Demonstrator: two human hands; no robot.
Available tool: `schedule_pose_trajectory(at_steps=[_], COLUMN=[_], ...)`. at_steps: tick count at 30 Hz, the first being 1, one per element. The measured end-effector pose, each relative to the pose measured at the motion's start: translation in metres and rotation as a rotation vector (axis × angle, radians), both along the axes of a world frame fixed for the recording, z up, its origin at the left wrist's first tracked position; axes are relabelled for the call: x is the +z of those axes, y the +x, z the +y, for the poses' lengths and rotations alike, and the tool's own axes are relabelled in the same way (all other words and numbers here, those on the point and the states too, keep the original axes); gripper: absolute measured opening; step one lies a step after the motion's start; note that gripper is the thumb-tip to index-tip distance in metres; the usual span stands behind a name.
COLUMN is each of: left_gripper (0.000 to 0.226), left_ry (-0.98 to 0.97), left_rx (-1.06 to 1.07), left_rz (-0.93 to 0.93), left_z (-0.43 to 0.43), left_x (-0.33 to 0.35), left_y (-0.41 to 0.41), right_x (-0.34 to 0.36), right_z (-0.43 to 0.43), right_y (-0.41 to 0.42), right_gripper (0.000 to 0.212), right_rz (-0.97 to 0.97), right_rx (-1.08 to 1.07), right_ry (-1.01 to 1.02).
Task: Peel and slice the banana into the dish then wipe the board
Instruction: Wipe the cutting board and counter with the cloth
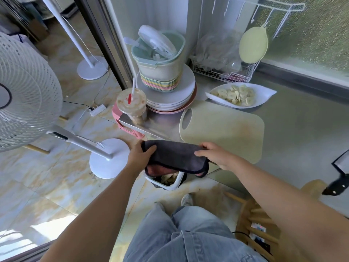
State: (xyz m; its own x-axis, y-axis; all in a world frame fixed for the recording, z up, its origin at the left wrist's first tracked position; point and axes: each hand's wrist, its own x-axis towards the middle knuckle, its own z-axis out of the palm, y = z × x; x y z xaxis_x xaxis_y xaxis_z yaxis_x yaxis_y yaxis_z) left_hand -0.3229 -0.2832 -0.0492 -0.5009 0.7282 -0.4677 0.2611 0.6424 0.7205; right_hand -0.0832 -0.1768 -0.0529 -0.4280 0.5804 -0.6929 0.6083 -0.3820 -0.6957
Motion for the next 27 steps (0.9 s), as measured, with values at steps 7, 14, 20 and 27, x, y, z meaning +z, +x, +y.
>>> schedule_pose_trajectory(at_steps=[7, 14, 20, 27], left_gripper=[0.04, 0.026, 0.032, 0.022], left_ry=[0.156, 0.237, 0.176, 0.224], left_rx=[-0.384, -0.123, -0.205, -0.322], left_rz=[-0.244, -0.116, -0.608, -0.382], left_z=[0.024, 0.036, 0.053, 0.076], left_x=[0.026, 0.027, 0.024, 0.027], left_y=[0.073, 0.049, 0.039, 0.048], right_x=[0.014, 0.021, 0.04, 0.029], right_z=[-0.018, -0.003, 0.007, -0.005], right_y=[-0.033, -0.012, -0.022, -0.032], right_gripper=[0.027, 0.019, 0.025, 0.031], right_rz=[0.338, 0.411, 0.429, 0.421], right_rx=[-0.41, -0.603, -0.522, -0.586], right_ry=[-0.386, -0.338, -0.221, -0.266])
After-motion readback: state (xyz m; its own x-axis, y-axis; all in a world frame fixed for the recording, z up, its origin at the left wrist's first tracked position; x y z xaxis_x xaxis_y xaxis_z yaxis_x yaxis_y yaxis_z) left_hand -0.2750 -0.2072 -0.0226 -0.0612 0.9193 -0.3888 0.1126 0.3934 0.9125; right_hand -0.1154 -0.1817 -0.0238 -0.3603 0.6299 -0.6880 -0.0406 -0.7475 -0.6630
